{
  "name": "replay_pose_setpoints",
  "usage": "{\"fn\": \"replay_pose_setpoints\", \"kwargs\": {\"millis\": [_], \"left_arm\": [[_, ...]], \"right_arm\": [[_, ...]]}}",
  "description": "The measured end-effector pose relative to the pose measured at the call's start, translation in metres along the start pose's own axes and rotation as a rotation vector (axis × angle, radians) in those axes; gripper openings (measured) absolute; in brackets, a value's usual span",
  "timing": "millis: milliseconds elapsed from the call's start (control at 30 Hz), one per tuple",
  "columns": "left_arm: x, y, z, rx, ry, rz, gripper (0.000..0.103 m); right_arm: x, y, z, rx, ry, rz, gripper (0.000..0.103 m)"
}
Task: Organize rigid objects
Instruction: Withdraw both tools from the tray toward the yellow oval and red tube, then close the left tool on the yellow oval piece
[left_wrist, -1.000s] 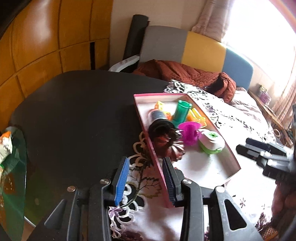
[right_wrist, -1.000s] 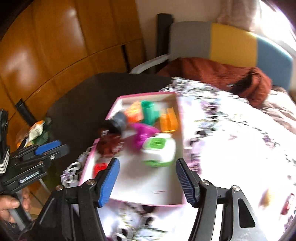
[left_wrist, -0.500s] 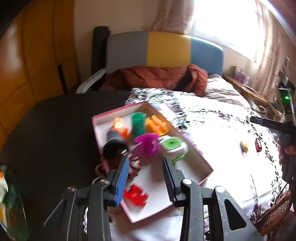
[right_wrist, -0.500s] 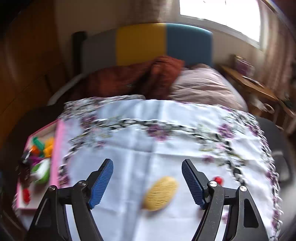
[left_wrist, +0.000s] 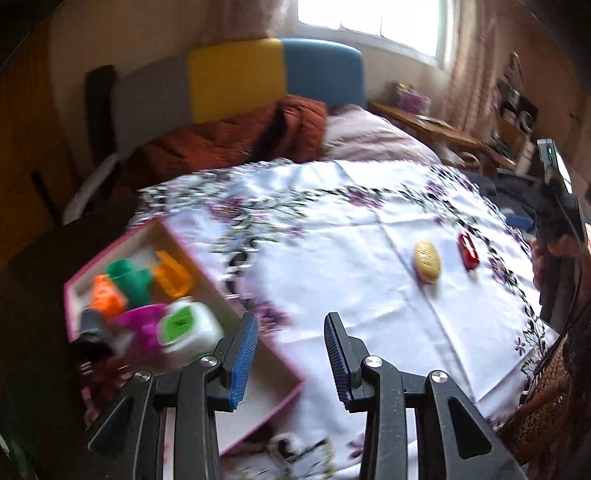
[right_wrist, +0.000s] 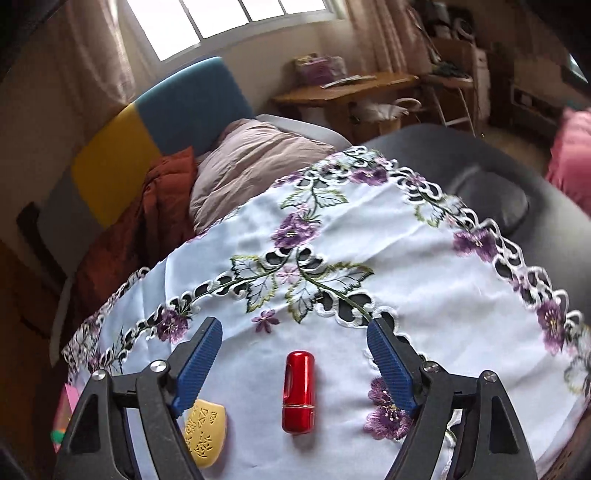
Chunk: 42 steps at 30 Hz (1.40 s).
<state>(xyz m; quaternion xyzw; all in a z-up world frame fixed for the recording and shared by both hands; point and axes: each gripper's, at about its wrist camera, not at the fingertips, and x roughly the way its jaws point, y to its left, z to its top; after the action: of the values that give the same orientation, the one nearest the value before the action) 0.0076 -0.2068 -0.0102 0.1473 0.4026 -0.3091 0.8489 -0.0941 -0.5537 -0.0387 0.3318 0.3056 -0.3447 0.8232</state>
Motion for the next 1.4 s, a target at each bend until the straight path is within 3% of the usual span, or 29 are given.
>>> {"fn": "replay_pose_setpoints", "kwargs": {"millis": [400, 533, 900, 967, 1000, 1033, 1100, 1400], "left_arm": [[0.065, -0.082, 0.029, 0.123, 0.107, -0.195, 0.038], [0.080, -0.105, 0.043, 0.173, 0.111, -0.236, 0.047], [0.139, -0.151, 0.065, 0.256, 0.177, -0.243, 0.054], [0.155, -0.153, 0.062, 0.265, 0.210, -0.238, 0.051], [0.159, -0.151, 0.059, 0.261, 0.219, -0.242, 0.043], [0.156, -0.149, 0.057, 0.263, 0.185, -0.237, 0.043], [0.151, -0.141, 0.052, 0.245, 0.183, -0.262, 0.043], [0.116, -0.100, 0.018, 0.141, 0.129, -0.249, 0.043]], "right_arm": [[0.007, -0.015, -0.001, 0.102, 0.053, 0.008, 0.084], [0.011, -0.015, -0.001, 0.105, 0.071, 0.014, 0.085], [0.015, -0.011, -0.002, 0.086, 0.087, 0.018, 0.085], [0.016, -0.009, -0.002, 0.077, 0.089, 0.010, 0.085], [0.018, -0.009, -0.003, 0.072, 0.092, 0.007, 0.085], [0.019, -0.008, -0.003, 0.065, 0.096, 0.006, 0.085], [0.021, -0.005, -0.004, 0.041, 0.103, 0.007, 0.084], [0.043, 0.022, -0.017, -0.149, 0.178, -0.053, 0.079]]}}
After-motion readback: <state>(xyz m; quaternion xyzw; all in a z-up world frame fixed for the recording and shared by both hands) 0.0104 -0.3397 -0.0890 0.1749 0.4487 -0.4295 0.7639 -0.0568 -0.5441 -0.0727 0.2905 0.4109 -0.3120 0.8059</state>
